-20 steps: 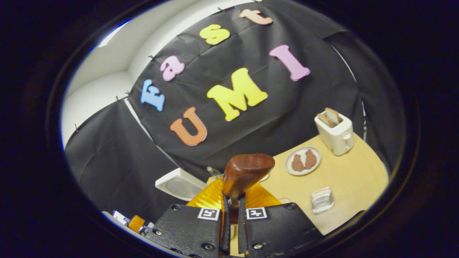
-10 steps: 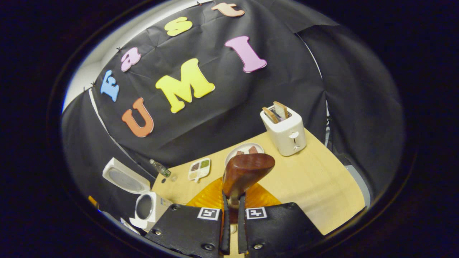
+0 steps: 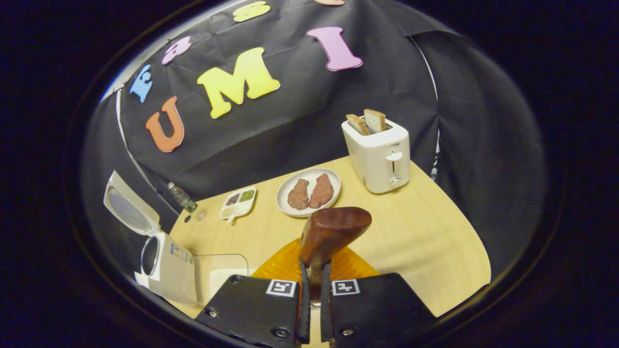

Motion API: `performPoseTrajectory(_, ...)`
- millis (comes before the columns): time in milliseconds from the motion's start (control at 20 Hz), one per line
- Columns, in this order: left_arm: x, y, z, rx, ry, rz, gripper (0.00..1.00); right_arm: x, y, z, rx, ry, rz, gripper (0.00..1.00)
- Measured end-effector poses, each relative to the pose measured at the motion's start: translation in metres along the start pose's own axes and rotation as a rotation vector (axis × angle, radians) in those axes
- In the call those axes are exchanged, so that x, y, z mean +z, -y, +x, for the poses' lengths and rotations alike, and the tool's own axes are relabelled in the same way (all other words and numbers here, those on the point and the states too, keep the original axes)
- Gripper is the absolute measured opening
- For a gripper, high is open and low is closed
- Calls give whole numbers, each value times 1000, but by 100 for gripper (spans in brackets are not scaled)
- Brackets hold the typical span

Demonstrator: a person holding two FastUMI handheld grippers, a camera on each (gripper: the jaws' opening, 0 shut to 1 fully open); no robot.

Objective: Close the left gripper, press the button to open the rice cooker; take a wooden spoon from the chopstick holder with the right hand, scoop a spoonful of rice and pour it into the rice cooker, then put the wooden spoon back into the chopstick holder.

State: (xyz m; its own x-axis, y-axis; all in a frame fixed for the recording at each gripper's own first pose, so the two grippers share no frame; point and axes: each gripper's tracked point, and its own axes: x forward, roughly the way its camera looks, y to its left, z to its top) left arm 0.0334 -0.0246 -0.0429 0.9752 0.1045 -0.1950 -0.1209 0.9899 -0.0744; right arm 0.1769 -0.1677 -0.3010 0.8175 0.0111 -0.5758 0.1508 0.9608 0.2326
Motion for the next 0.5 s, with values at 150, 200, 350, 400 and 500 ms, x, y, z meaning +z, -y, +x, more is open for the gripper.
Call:
performPoseTrajectory(150, -3, -4, 2, 9, -16, 13, 94, -12, -1, 11, 8, -8, -6, 14)
performPoseTrajectory(200, -2, -4, 3, 9, -19, 15, 94, -10, -2, 13, 3, -9, -9, 14)
performPoseTrajectory(350, 2, 0, 7, -1, -17, 17, 94, -17, 0, 17, -1, -11, -1, 17)
performPoseTrajectory(400, 1, 1, 9, -7, -17, 20, 94, -20, 1, 18, -2, -15, 4, 17)
performPoseTrajectory(500, -2, 4, 12, -21, -25, 26, 94, -20, -1, 18, 10, -10, 19, 19)
